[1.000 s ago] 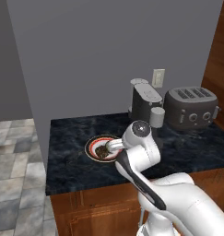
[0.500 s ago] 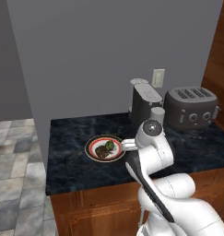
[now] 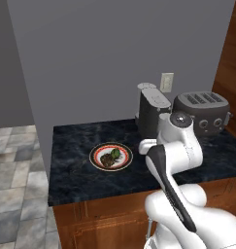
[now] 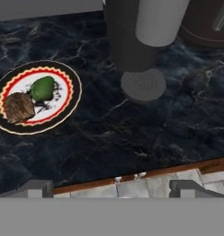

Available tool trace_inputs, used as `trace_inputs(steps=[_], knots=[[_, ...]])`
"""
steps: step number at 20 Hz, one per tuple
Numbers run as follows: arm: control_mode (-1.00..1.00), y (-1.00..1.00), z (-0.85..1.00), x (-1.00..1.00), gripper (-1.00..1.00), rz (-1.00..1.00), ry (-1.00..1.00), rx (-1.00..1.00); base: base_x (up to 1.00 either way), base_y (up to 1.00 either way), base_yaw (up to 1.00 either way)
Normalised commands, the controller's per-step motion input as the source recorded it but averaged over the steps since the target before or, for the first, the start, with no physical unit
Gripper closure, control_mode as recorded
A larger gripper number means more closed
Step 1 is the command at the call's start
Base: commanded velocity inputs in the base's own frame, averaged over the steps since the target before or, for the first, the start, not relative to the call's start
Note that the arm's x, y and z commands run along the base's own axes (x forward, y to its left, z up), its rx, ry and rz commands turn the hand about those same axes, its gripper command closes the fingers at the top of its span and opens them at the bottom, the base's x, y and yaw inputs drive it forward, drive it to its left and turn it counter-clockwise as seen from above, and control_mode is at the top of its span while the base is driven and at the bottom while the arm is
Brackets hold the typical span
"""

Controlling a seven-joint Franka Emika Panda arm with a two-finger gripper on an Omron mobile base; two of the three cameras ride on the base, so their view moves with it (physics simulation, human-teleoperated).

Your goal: Pick the avocado and bread from the counter and place them on the plate. Then pick the jam from the cabinet and place it next to the plate. Lastly close the cabinet door.

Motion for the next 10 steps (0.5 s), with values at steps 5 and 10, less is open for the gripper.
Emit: trace_inputs(steps=[5, 10], knots=[[-1.00, -0.04, 0.00, -0.31, -1.00, 0.00, -0.13, 0.00, 0.00, 0.00, 0.00], [-1.00, 0.00, -0.06, -0.04, -1.00, 0.00, -0.01, 0.00, 0.00, 0.00, 0.00]])
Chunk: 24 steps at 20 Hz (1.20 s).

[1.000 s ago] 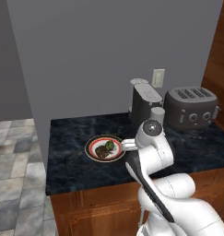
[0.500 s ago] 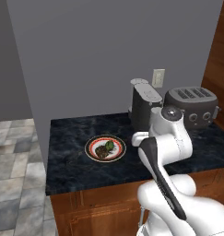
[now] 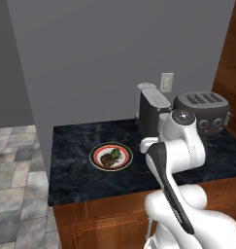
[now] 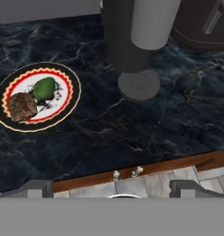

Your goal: Pick the avocado and bread from the counter and place them on the plate. Then pick the jam from the cabinet and place it next to the plate. Lastly close the cabinet door.

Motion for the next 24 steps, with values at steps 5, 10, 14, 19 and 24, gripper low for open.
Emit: trace_inputs(steps=[5, 10, 14, 19, 24], knots=[[-1.00, 0.00, -0.15, -0.09, -1.00, 0.00, 0.00, 0.00, 0.00, 0.00, 0.00], [1.00, 0.00, 0.00, 0.00, -1.00, 0.00, 0.00, 0.00, -0.28, 0.00, 0.00], [1.00, 0.00, 0.00, 0.00, -1.00, 0.00, 0.00, 0.00, -0.49, -0.02, 0.00], [1.00, 0.00, 0.00, 0.00, -1.00, 0.00, 0.00, 0.00, -0.54, -0.08, 0.00], [1.00, 0.00, 0.00, 0.00, -1.00, 0.00, 0.00, 0.00, -0.58, -0.16, 0.00]])
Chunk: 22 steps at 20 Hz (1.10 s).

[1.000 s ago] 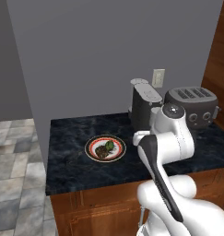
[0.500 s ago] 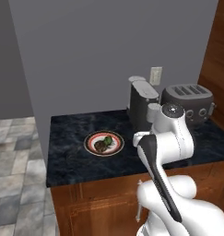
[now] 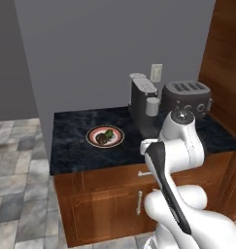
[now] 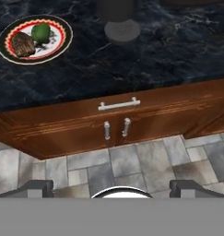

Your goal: Pick the avocado and bread from the counter and place them on the plate. Then pick the jam from the cabinet and place it next to the plate. Lastly close the cabinet door.

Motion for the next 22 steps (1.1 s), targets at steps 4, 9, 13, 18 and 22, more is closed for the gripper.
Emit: trace_inputs(steps=[4, 9, 13, 18, 22], knots=[[1.00, 0.00, 0.00, 0.00, -1.00, 0.00, 0.00, 0.00, -0.67, -0.30, -0.03], [1.00, 0.00, 0.00, 0.00, -1.00, 0.00, 0.00, 0.00, -0.70, -0.48, -0.06], [1.00, 0.00, 0.00, 0.00, -1.00, 0.00, 0.00, 0.00, -0.66, -0.57, -0.07], [1.00, 0.00, 0.00, 0.00, -1.00, 0.00, 0.00, 0.00, -0.64, -0.60, -0.08], [1.00, 0.00, 0.00, 0.00, -1.00, 0.00, 0.00, 0.00, -0.60, -0.55, -0.08]])
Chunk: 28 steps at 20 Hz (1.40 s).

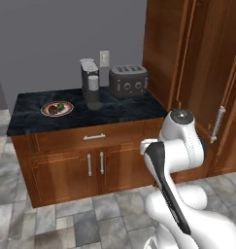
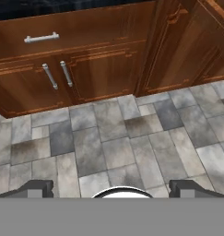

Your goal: Pick the avocado and bread from the counter and place them on the plate. Then pick the jam from the cabinet and place it next to the plate. Lastly close the cabinet door.

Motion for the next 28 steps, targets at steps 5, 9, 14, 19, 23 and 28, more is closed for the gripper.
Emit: trace_inputs(steps=[5, 9, 14, 19, 23, 28], knots=[[1.00, 0.00, 0.00, 0.00, -1.00, 0.00, 0.00, 0.00, -0.44, -0.54, -0.06], [1.00, 0.00, 0.00, 0.00, -1.00, 0.00, 0.00, 0.00, -0.36, -0.58, -0.07], [1.00, 0.00, 0.00, 0.00, -1.00, 0.00, 0.00, 0.00, -0.13, -0.62, -0.08], [1.00, 0.00, 0.00, 0.00, -1.00, 0.00, 0.00, 0.00, 0.00, -0.64, -0.06], [1.00, 0.00, 0.00, 0.00, -1.00, 0.00, 0.00, 0.00, 0.00, -0.63, -0.07], [1.00, 0.00, 0.00, 0.00, -1.00, 0.00, 0.00, 0.00, 0.00, -0.63, -0.06]])
